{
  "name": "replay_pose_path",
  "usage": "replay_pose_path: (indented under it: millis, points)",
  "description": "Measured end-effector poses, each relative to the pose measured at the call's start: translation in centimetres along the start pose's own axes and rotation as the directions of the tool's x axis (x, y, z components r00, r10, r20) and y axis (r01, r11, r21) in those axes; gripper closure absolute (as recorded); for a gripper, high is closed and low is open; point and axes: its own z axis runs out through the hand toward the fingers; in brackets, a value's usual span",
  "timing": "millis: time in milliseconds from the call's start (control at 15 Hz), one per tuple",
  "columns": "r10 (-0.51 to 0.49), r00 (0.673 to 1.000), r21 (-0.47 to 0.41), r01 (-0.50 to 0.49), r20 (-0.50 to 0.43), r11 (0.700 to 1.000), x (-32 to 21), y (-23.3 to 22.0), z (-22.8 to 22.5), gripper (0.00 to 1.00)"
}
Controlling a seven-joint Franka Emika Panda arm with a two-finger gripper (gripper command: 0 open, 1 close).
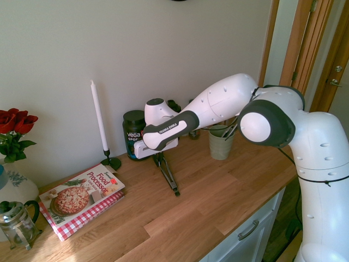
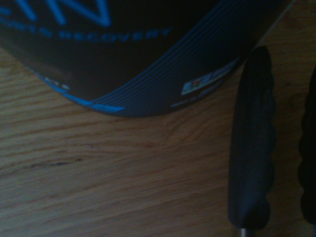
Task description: Put the tongs back in the holder
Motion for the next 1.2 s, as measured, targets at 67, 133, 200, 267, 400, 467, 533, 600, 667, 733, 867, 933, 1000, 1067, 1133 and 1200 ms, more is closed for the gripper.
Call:
replay_pose_path:
  millis: [67,133,200,267,400,467,533,600,667,733,867,933,1000,1067,1133,1200]
  points:
    - [0.008,1.000,0.016,-0.008,-0.009,1.000,0.5,0.0,-1.3,1.00]
    - [0.015,1.000,0.039,-0.014,-0.023,0.999,1.0,0.2,-3.3,1.00]
    - [0.021,0.999,0.065,-0.019,-0.038,0.998,1.5,0.3,-5.7,1.00]
    - [0.026,0.998,0.087,-0.021,-0.054,0.996,1.9,0.7,-8.5,1.00]
    - [0.035,0.987,0.099,-0.019,-0.156,0.995,2.7,2.1,-14.7,1.00]
    - [0.060,0.973,0.101,-0.038,-0.225,0.994,3.0,2.9,-17.7,1.00]
    - [0.085,0.953,0.106,-0.056,-0.291,0.993,3.3,3.8,-20.6,1.00]
    - [0.109,0.930,0.114,-0.073,-0.352,0.991,3.4,4.8,-23.4,1.00]
    - [0.131,0.911,0.127,-0.088,-0.390,0.988,3.4,5.8,-25.8,1.00]
    - [0.149,0.898,0.143,-0.098,-0.414,0.985,3.6,6.8,-28.0,1.00]
    - [0.186,0.879,0.182,-0.116,-0.439,0.976,3.7,9.0,-32.0,1.00]
    - [0.202,0.871,0.199,-0.123,-0.449,0.972,3.7,10.1,-33.7,1.00]
    - [0.217,0.863,0.213,-0.130,-0.457,0.968,3.7,11.1,-35.1,1.00]
    - [0.231,0.855,0.224,-0.139,-0.464,0.965,3.7,12.0,-36.2,1.00]
    - [0.246,0.847,0.233,-0.149,-0.472,0.961,3.9,12.9,-37.2,1.00]
    - [0.261,0.837,0.240,-0.161,-0.481,0.957,4.3,13.7,-38.0,1.00]
